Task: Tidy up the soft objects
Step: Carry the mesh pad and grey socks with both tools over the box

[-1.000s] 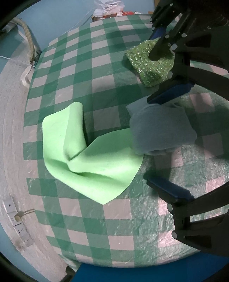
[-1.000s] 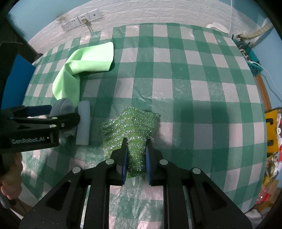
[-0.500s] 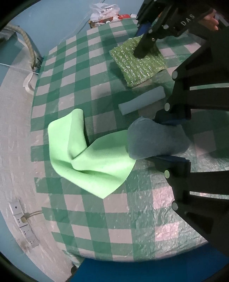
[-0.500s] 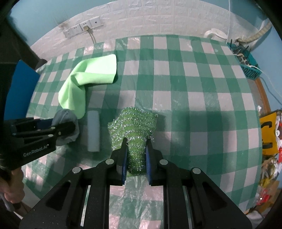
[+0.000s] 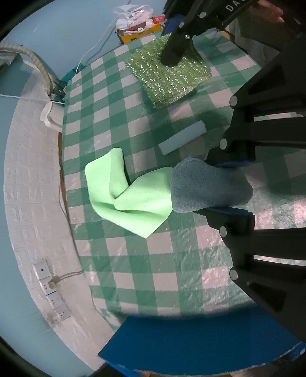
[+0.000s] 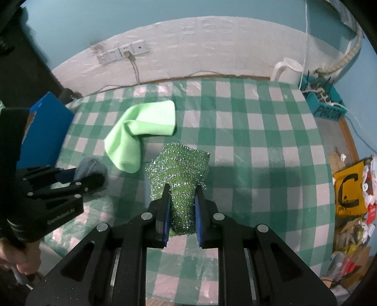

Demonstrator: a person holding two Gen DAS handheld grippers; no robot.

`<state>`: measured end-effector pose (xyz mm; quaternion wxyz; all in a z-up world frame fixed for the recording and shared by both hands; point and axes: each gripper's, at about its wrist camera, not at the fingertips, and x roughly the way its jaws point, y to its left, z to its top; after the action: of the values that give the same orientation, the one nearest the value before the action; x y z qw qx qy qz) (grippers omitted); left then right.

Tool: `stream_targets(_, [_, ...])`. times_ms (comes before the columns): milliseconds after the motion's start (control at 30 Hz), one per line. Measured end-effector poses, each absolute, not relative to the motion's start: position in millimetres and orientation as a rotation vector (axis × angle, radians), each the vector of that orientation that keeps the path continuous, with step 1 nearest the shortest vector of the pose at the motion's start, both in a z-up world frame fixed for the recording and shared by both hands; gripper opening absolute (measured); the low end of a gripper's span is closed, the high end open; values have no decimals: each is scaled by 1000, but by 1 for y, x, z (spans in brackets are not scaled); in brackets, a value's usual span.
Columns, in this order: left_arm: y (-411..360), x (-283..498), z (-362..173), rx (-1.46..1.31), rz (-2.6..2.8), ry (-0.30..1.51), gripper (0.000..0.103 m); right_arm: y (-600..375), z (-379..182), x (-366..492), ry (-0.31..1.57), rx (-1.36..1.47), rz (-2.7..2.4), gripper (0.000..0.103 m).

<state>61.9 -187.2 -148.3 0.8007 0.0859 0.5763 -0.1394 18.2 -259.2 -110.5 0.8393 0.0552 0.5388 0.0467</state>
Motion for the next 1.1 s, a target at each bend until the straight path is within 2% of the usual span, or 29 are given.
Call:
stream_targets(500, [-144, 33, -98, 190, -265, 1164, 27, -229, -65, 12, 1054, 98, 155, 15])
stream_targets(1100, [-90, 28, -63, 149, -190, 1100, 27, -169, -26, 25, 987, 62, 260, 16])
